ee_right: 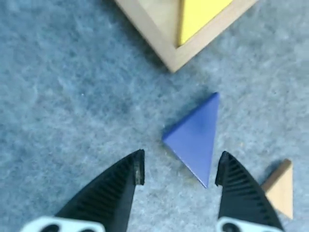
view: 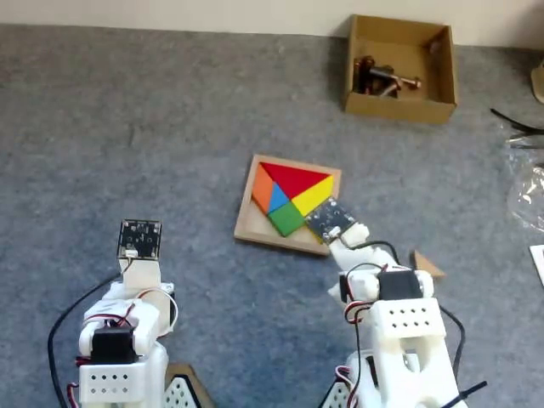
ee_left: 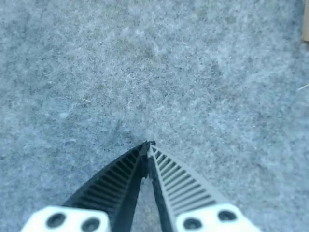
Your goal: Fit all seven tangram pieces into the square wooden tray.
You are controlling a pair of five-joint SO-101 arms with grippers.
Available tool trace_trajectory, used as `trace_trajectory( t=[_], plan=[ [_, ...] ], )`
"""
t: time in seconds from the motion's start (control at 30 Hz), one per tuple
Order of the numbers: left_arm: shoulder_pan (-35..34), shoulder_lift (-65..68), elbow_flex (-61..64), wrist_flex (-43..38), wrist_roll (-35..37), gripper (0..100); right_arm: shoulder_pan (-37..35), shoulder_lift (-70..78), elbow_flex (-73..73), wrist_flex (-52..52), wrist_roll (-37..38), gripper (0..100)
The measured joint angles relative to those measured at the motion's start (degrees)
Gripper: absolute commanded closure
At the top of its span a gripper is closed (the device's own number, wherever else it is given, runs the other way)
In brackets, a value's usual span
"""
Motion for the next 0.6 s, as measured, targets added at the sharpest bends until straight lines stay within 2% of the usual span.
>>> trace_trajectory(
  t=[0.23,0.47,0.6],
  plan=[
    [0.0,0.0,0.0,0.0,0.0,99,0.0,0.18,0.0,-1.58,-2.81,76.7],
    [0.0,0.0,0.0,0.0,0.0,99,0.0,12.48,-0.7,-4.75,-4.75,76.7],
    [0.0,0.0,0.0,0.0,0.0,99,0.0,14.59,-0.7,-7.3,-4.84,76.7]
  ],
)
